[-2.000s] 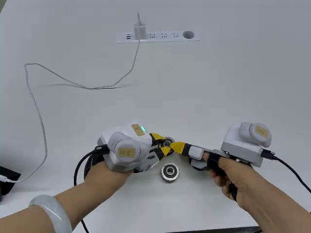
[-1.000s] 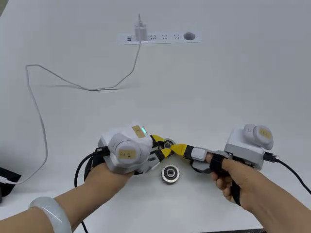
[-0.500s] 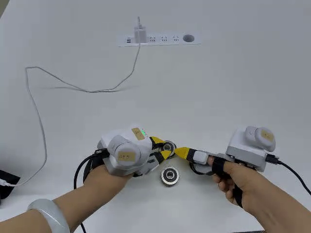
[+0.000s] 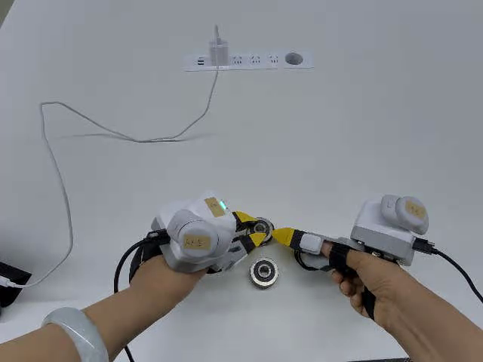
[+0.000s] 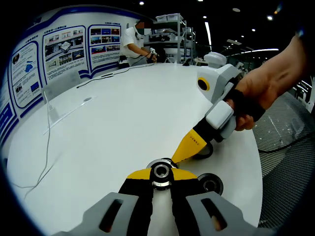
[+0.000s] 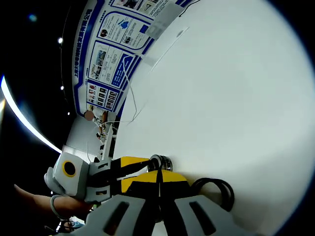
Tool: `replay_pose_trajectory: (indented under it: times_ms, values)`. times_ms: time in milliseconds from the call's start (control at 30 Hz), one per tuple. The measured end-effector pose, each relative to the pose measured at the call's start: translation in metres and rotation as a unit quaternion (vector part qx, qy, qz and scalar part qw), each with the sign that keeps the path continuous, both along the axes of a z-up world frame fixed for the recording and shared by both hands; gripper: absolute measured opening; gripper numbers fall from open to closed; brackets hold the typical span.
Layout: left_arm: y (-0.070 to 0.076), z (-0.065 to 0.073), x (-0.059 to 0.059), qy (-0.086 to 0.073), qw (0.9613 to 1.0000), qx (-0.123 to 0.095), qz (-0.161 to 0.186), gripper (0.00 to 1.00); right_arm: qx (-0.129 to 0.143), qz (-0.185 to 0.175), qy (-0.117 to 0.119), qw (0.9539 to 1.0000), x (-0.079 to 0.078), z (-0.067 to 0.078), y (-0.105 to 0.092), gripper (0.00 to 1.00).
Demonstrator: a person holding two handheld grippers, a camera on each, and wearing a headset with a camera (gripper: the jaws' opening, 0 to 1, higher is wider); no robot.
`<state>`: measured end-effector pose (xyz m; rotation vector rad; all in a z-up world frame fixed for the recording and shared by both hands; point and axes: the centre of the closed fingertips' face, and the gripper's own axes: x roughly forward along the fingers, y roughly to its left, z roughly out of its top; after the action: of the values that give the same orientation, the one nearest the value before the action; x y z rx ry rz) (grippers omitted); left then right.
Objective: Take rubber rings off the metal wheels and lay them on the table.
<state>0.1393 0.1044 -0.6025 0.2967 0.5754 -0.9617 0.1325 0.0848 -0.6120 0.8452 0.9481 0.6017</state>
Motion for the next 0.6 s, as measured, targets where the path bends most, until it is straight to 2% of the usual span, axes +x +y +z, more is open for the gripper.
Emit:
replay_pose_trajectory:
  times_ms: [600]
  values:
    - [0.001, 0.000, 0.000, 0.001, 1.0000, -0.002, -0.001, 0.13, 0.004, 0.013, -0.010, 0.9999, 0.004, 0.007, 0.012, 0.01]
